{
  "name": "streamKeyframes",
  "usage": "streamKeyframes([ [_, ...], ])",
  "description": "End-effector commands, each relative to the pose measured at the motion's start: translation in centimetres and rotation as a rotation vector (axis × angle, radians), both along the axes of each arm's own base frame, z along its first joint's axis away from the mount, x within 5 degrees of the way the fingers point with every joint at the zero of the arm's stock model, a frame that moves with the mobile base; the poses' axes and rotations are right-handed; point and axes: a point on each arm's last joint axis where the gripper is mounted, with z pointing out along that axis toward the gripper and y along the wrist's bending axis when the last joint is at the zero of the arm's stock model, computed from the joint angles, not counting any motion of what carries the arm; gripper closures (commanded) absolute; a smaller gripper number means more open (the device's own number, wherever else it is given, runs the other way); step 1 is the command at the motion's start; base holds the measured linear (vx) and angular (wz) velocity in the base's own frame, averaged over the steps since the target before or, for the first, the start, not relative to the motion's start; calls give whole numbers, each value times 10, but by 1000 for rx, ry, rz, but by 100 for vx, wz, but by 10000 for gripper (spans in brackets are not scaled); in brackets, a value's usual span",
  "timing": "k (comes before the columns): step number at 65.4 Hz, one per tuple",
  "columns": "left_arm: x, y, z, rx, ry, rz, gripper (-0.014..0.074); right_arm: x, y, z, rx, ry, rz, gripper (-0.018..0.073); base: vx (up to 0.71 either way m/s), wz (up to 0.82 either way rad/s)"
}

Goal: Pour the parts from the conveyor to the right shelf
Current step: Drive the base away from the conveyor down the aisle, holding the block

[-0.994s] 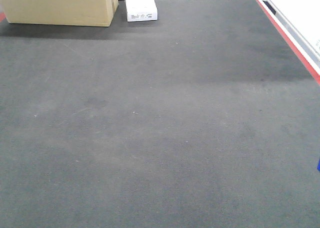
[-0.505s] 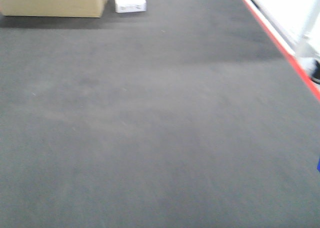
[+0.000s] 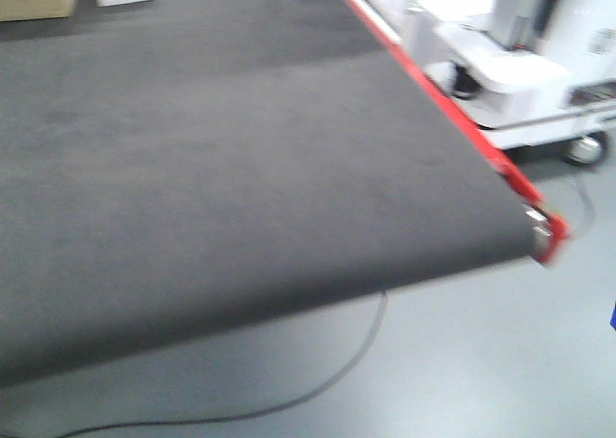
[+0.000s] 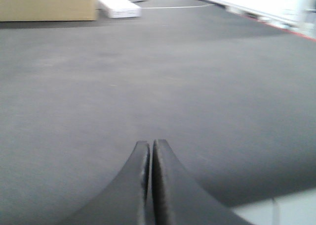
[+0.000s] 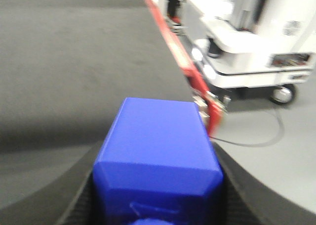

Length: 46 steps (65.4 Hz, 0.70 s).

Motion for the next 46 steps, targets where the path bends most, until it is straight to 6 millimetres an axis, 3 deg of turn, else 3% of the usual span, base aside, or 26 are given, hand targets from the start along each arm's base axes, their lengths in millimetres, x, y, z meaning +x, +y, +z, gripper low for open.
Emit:
streamKeyframes([
  [1, -1, -1, 14, -11, -107, -7, 603, 3, -2, 14, -10, -87, -15, 564, -42, -56],
  [28, -1, -1, 14, -11, -107, -7, 603, 3, -2, 14, -10, -87, -15, 564, -40, -59],
  [46, -1, -1, 14, -11, -107, -7, 603, 3, -2, 14, -10, -87, -15, 564, -34, -80],
])
